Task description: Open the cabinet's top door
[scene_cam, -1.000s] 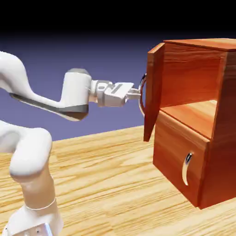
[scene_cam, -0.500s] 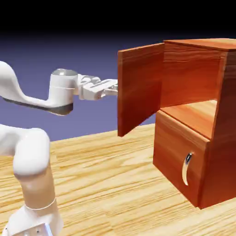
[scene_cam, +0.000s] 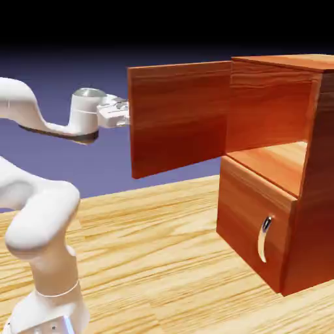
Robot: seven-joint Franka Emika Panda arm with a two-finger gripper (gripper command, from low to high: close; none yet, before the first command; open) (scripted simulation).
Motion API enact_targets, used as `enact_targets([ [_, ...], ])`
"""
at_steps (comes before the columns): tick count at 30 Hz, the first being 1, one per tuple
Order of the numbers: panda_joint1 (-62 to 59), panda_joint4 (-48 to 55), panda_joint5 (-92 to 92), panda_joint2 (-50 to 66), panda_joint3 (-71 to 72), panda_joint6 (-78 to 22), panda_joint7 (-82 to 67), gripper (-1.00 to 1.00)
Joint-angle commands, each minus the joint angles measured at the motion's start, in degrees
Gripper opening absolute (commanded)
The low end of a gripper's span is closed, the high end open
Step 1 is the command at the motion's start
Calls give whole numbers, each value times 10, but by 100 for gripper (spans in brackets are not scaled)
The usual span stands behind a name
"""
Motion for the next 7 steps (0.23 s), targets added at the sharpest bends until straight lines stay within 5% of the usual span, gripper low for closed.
enact_targets([
  [1,-21,21,8,-2,16,-18,-3,-100],
  [5,-99,101,37,-17,69,-80,-19,-100],
  [6,-99,101,37,-17,69,-80,-19,100],
  [7,-99,101,37,-17,69,-80,-19,100],
])
